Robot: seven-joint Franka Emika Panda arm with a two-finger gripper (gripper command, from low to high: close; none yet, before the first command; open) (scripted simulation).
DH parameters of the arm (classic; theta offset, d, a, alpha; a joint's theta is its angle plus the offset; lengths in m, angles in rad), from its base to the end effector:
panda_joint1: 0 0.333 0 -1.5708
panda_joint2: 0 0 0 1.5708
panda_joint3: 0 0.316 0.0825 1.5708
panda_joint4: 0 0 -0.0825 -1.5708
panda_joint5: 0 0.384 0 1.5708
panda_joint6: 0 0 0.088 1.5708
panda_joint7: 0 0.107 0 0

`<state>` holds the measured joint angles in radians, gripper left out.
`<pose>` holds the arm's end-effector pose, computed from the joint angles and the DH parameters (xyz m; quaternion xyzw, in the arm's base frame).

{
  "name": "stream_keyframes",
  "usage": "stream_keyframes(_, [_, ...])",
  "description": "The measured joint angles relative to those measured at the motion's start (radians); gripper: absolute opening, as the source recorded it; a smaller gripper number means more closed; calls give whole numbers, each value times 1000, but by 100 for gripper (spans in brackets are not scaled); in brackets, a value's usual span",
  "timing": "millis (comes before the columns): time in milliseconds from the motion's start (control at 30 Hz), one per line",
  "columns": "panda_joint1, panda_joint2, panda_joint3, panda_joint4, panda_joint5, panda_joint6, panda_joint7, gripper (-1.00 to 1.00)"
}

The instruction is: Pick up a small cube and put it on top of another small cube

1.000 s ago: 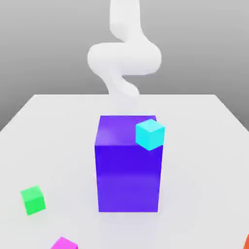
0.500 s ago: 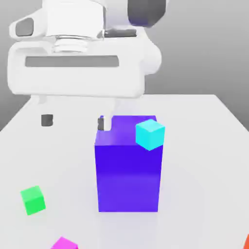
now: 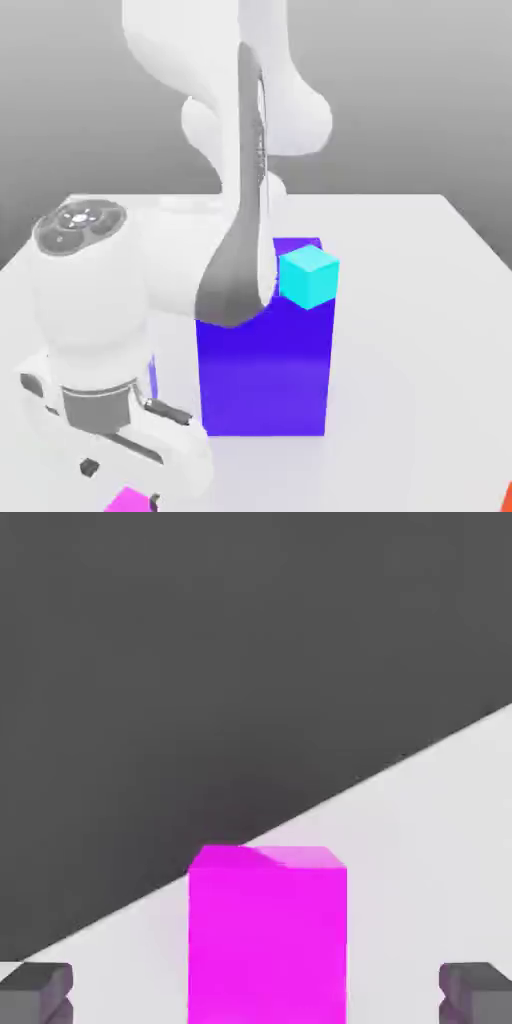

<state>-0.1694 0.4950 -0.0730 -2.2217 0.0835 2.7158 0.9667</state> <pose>0.5272 -0.1351 0.1497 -0.8032 0.5957 -0.0007 0.0002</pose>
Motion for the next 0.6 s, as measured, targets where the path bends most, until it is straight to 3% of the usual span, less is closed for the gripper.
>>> stream_keyframes(33, [-4,33,5,7,4,25,-3,-100])
stream_keyframes(267, [-6,40,6,9,5,31,-3,-100])
stream_keyframes(400, [5,-80,-9,-19,-13,-62,9,-100])
stream_keyframes(600, [-108,-298,-98,-214,-65,-84,-178,-100])
